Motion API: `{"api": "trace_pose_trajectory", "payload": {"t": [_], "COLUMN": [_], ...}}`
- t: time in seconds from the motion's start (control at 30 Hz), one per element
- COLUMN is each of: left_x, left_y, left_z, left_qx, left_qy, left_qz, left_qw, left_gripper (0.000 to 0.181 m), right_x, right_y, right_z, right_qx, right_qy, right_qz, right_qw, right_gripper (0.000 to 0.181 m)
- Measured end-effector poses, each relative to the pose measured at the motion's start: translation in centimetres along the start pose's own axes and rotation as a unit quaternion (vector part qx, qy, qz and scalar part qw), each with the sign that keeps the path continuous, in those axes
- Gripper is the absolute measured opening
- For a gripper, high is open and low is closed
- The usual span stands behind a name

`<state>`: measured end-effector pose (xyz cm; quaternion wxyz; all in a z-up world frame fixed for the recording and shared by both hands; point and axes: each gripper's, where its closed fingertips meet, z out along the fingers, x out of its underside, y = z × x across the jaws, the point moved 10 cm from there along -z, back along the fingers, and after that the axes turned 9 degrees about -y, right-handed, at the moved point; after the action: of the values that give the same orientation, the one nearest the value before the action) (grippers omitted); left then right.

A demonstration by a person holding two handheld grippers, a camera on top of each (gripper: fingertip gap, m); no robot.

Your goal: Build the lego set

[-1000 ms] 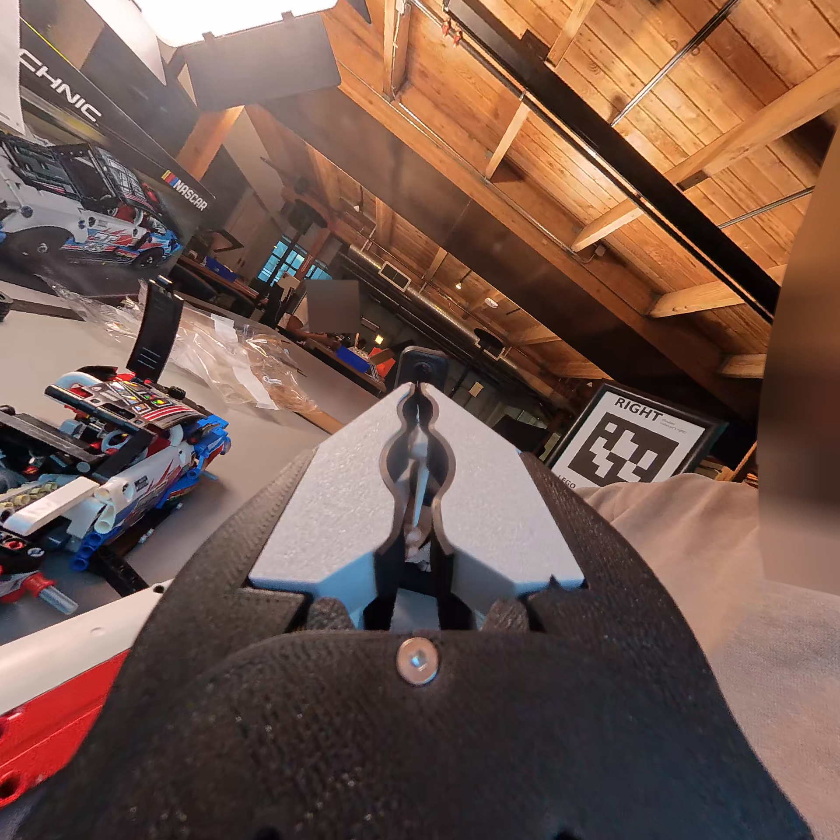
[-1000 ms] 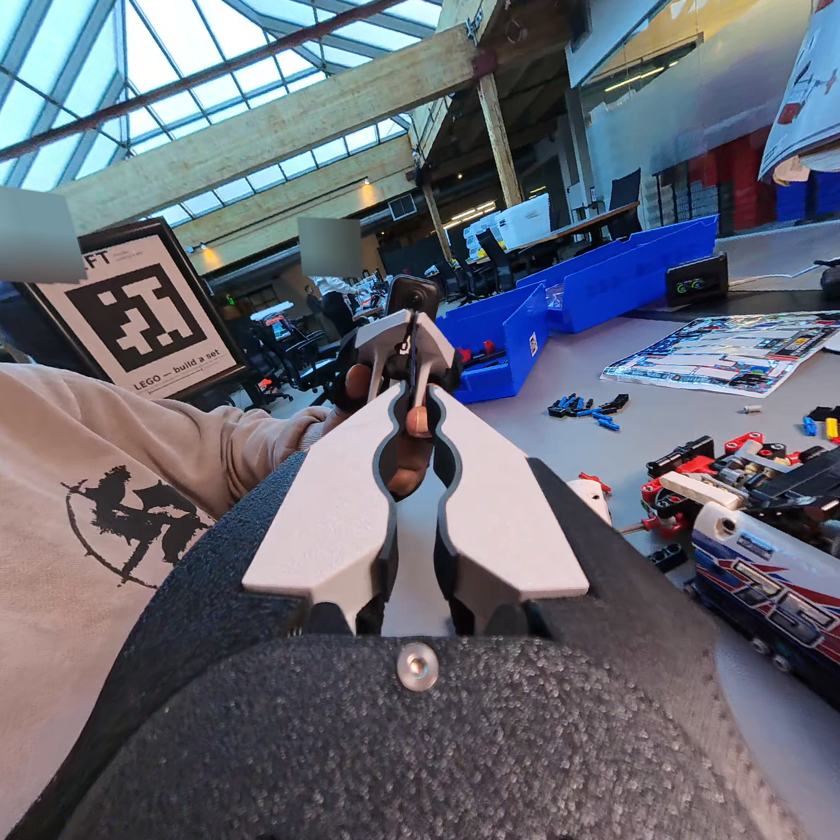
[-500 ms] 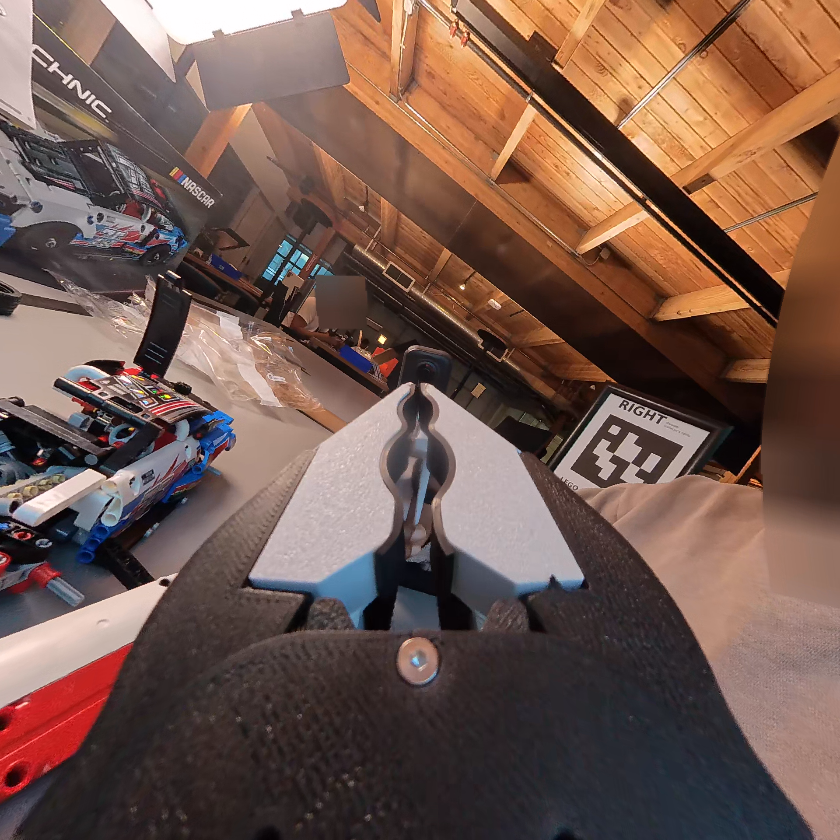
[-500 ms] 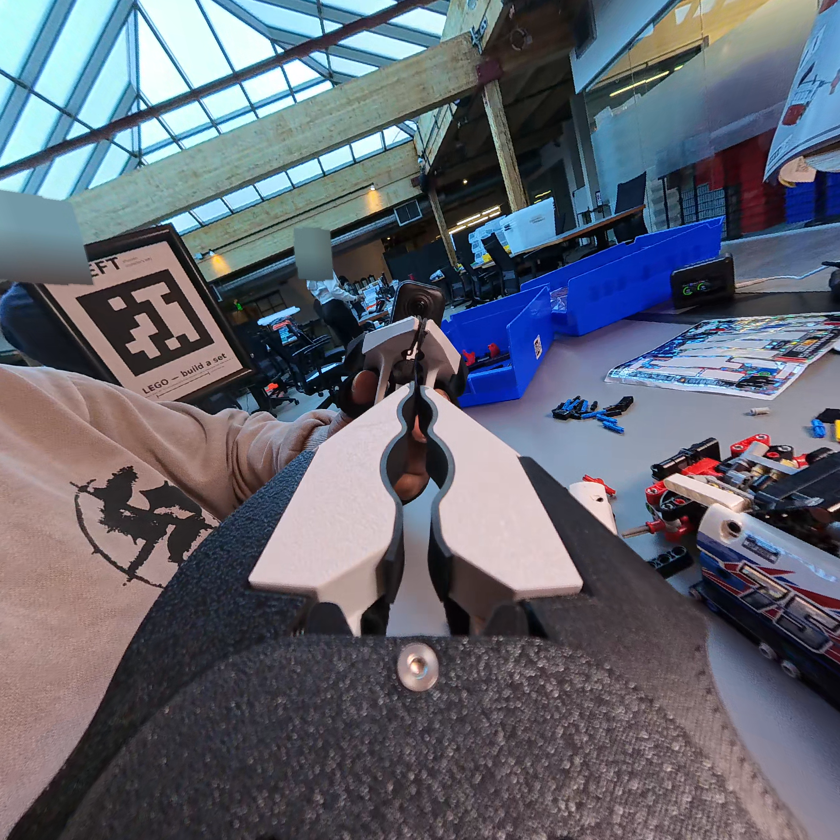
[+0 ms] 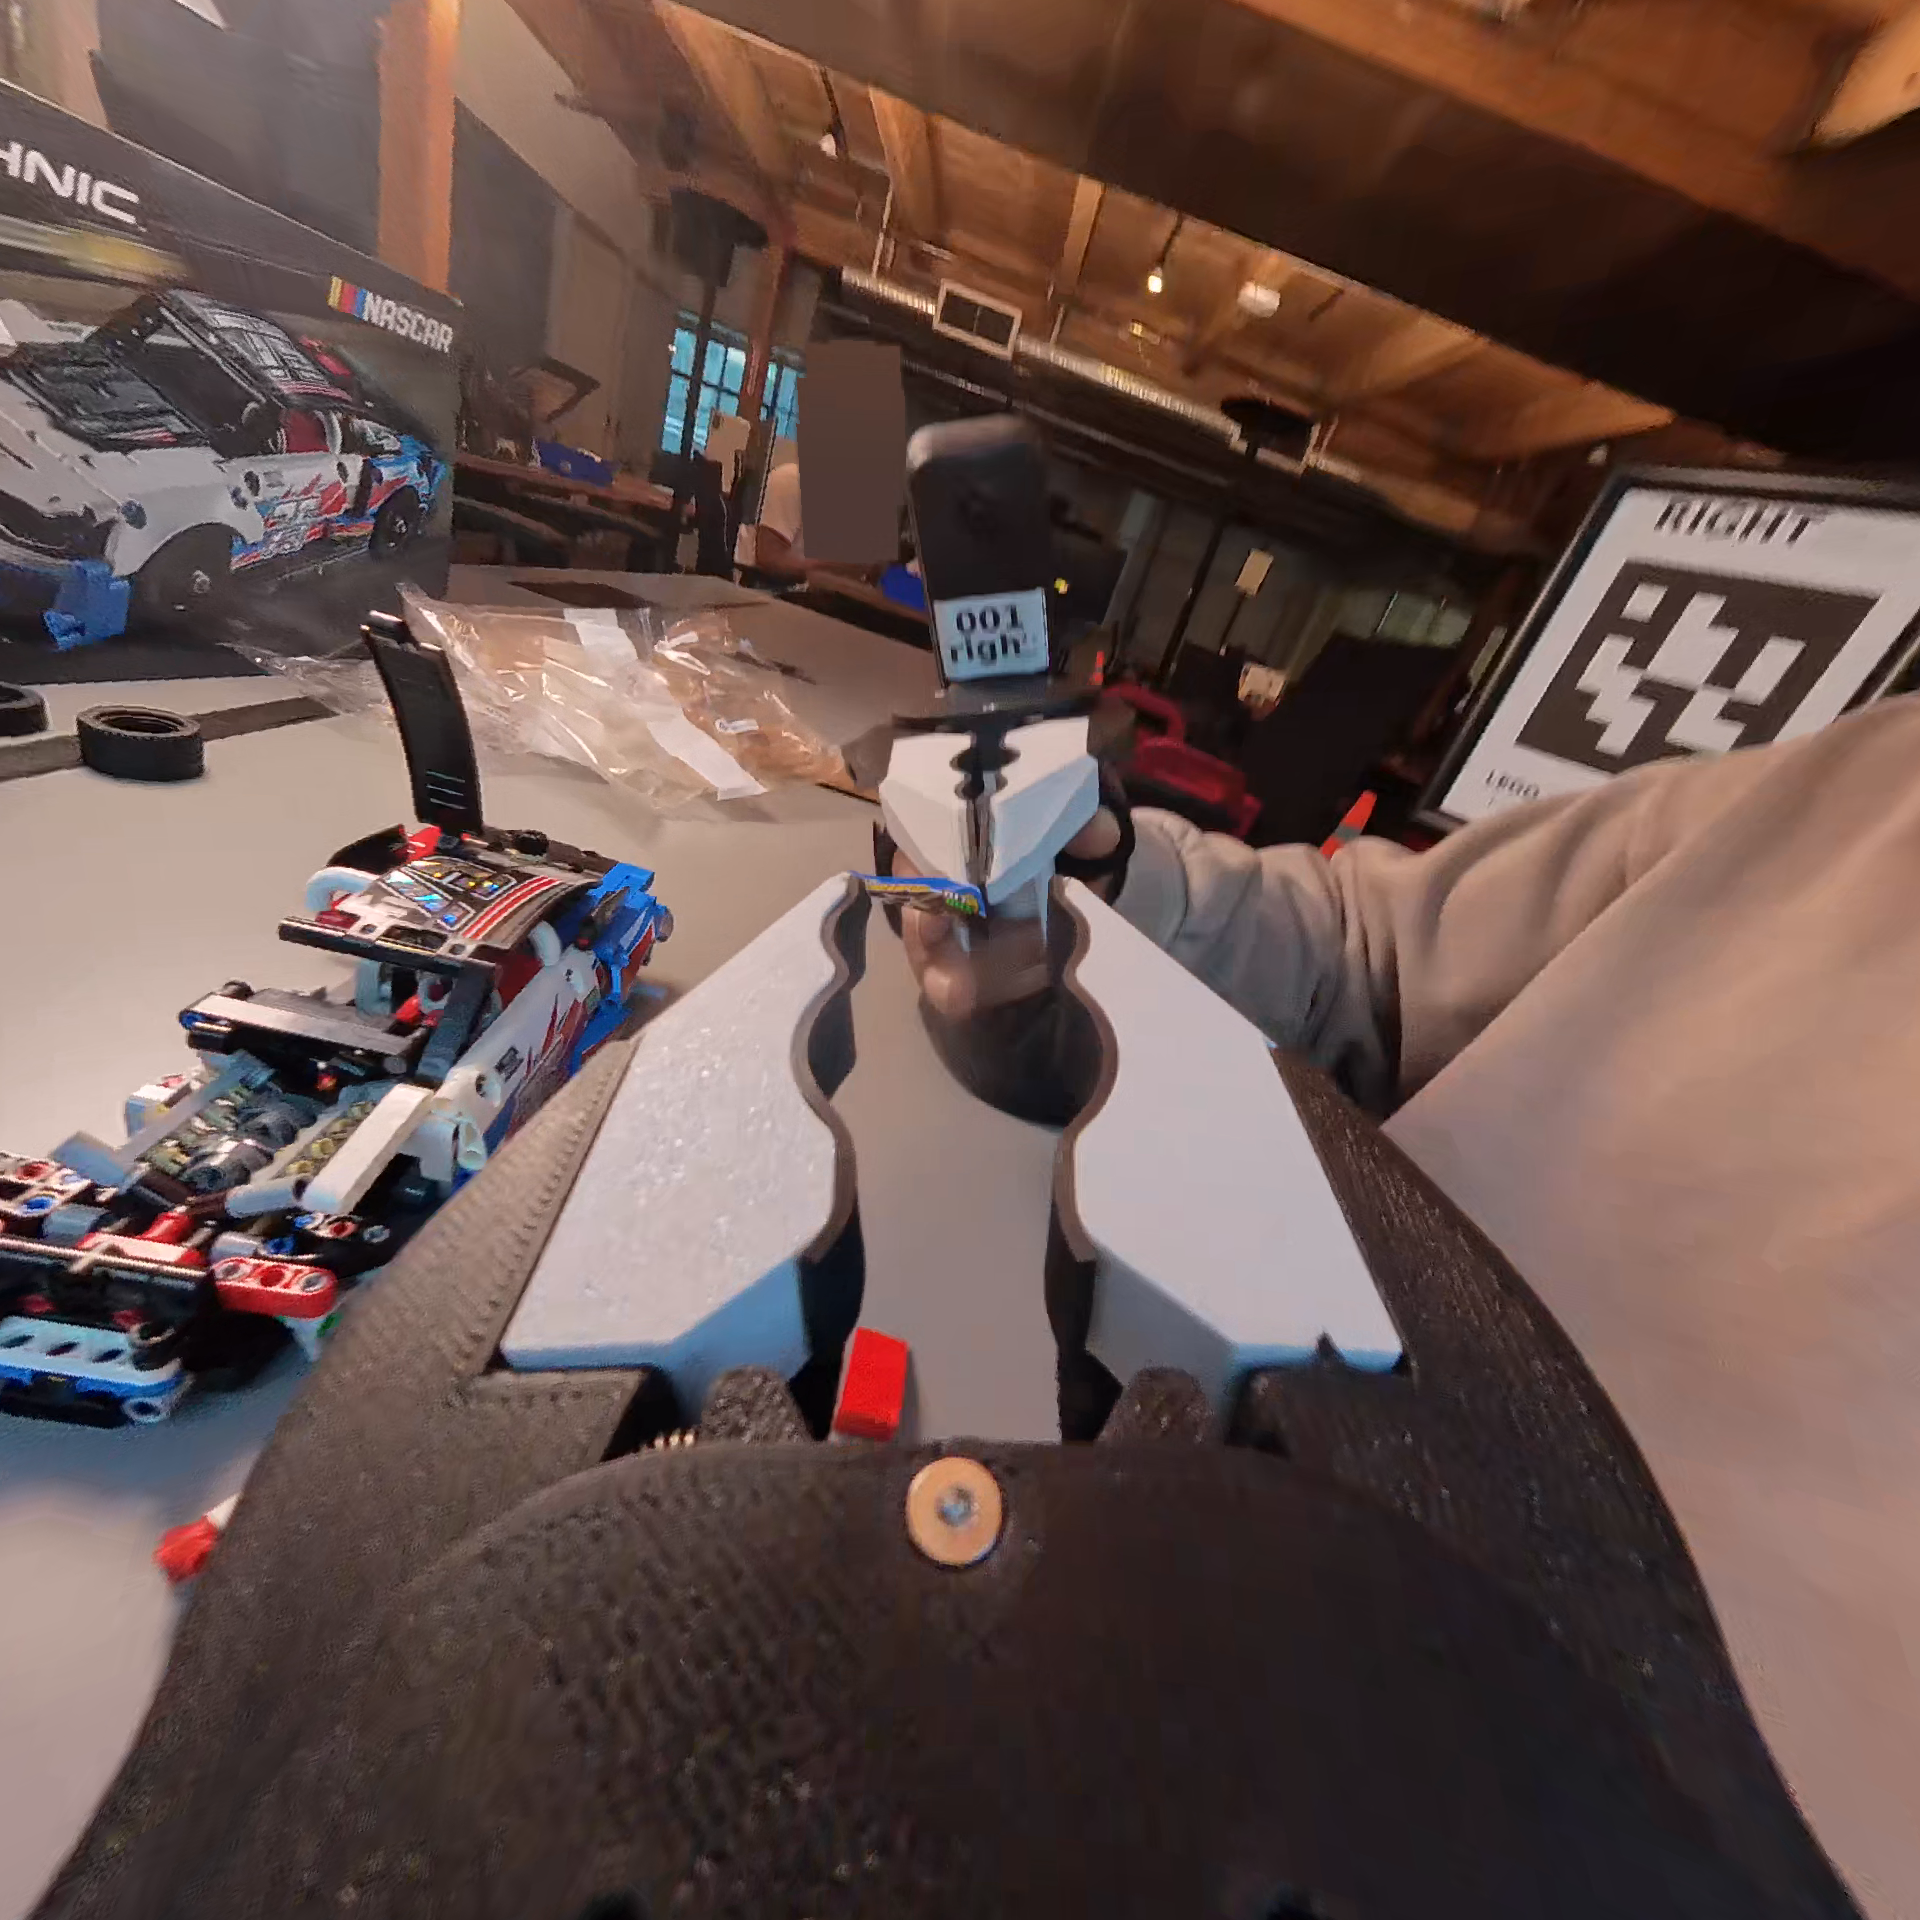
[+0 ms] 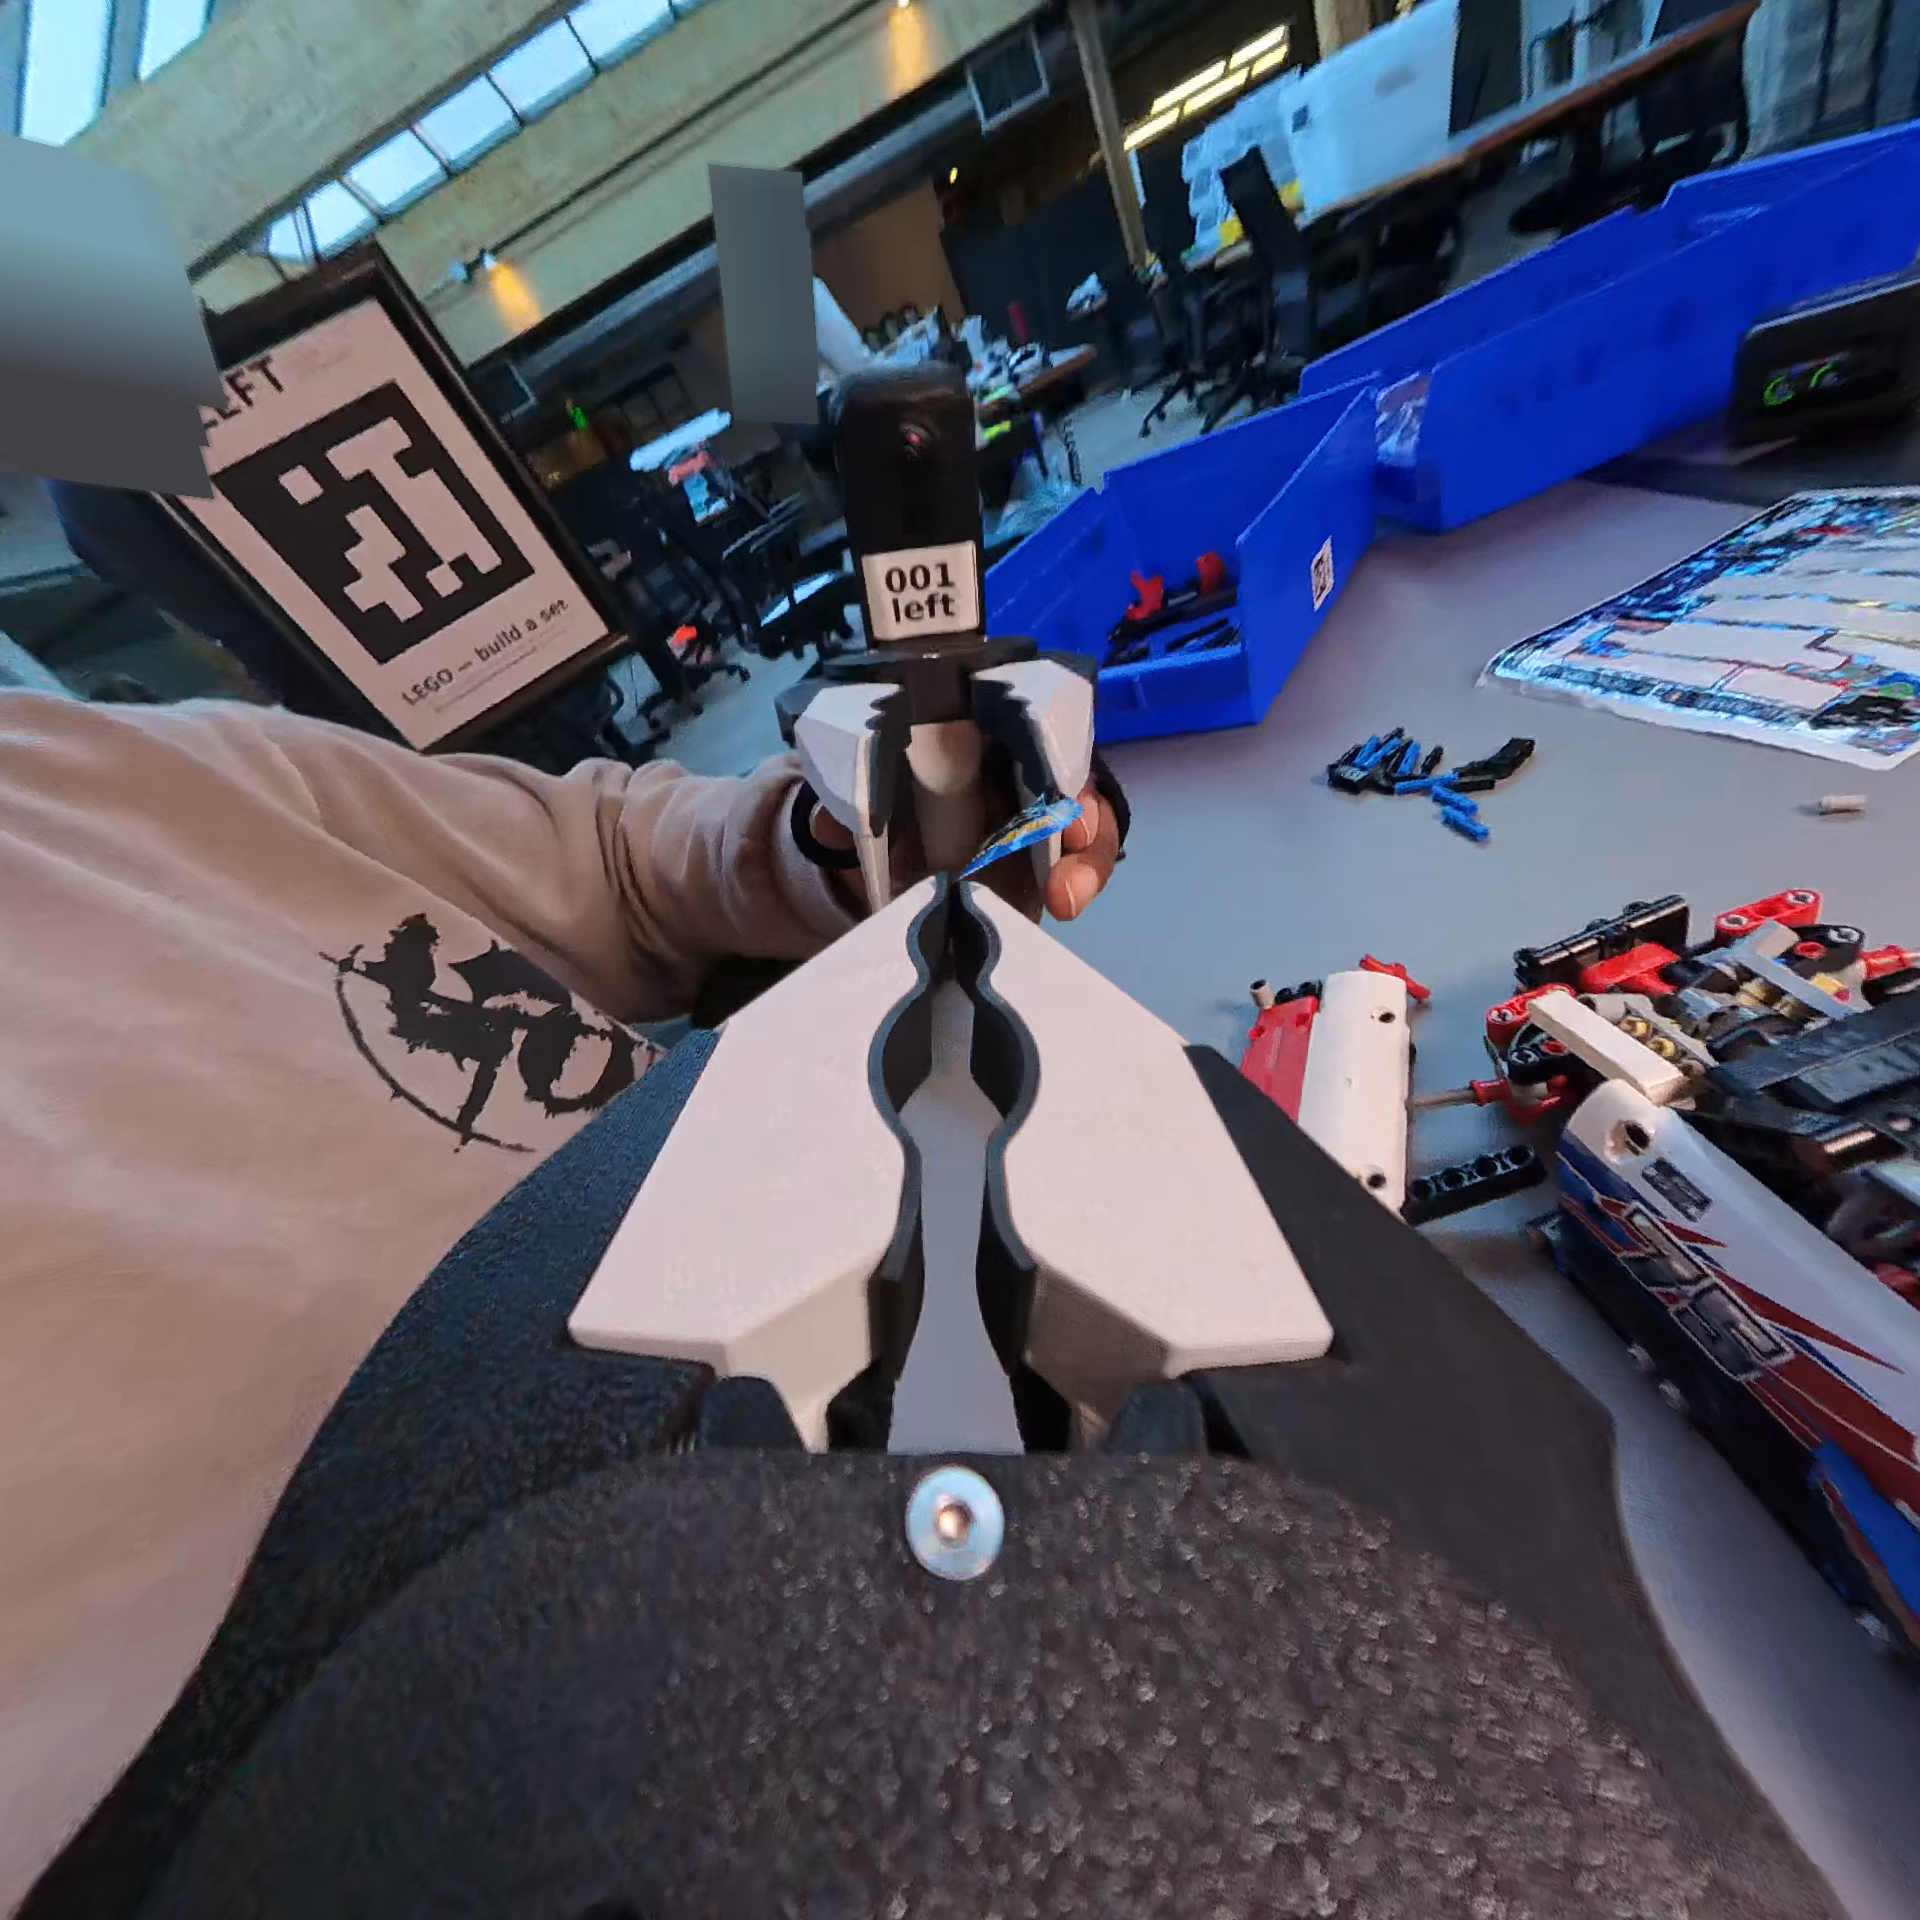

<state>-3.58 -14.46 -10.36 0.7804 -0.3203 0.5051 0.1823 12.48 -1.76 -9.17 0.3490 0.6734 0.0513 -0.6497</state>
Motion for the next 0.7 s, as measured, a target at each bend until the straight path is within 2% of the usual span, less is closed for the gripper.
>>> {"api": "trace_pose_trajectory", "payload": {"t": [0.23, 0.4, 0.6, 0.7], "left_x": [0.2, 0.5, 2.3, 2.9], "left_y": [-0.7, -1.1, -2.8, -3.4], "left_z": [-0.2, -0.5, -0.6, -0.7], "left_qx": [-0.013, 0.030, 0.079, 0.088], "left_qy": [0.113, 0.152, 0.210, 0.217], "left_qz": [0.125, 0.129, 0.240, 0.274], "left_qw": [0.986, 0.979, 0.944, 0.933], "left_gripper": [0.042, 0.037, 0.038, 0.030], "right_x": [-2.2, -1.6, 1.5, 2.2], "right_y": [1.4, 1.1, -0.1, -0.8], "right_z": [0.3, 0.6, 1.4, 1.7], "right_qx": [-0.044, -0.073, -0.119, -0.128], "right_qy": [0.140, 0.264, 0.314, 0.316], "right_qz": [-0.043, 0.001, 0.093, 0.112], "right_qw": [0.988, 0.962, 0.937, 0.933], "right_gripper": [0.000, 0.000, 0.000, 0.000]}}
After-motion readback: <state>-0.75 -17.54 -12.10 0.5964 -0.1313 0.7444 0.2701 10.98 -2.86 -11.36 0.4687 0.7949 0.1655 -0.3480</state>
